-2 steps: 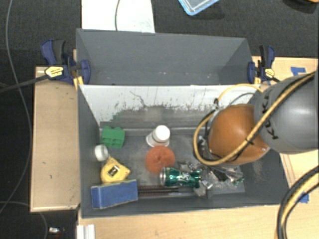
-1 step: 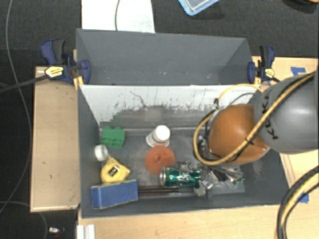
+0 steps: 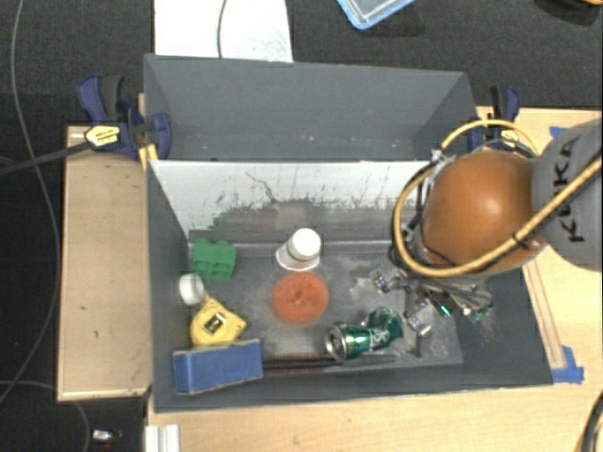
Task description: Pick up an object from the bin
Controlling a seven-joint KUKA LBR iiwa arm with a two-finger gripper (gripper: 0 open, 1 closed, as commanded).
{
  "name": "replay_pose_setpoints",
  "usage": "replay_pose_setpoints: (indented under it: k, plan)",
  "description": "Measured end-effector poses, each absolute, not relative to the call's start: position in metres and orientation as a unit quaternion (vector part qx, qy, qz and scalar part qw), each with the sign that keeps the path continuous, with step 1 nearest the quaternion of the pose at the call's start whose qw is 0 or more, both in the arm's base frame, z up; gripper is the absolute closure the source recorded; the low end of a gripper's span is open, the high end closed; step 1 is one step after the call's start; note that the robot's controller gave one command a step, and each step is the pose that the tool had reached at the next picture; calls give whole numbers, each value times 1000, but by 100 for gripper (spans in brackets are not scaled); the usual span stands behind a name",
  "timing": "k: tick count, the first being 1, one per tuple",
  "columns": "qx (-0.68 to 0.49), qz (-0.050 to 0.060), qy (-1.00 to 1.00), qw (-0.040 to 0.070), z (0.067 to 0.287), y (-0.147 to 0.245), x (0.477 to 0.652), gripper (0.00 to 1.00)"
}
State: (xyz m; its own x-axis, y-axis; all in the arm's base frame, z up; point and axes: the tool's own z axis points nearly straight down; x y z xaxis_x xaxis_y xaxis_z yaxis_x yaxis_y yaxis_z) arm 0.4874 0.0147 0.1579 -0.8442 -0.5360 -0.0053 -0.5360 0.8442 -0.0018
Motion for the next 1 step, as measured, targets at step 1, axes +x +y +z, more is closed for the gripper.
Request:
replay_pose_setpoints:
  k: [1]
  plan:
    - [-276, -2, 961, 8, 199, 11, 494, 0]
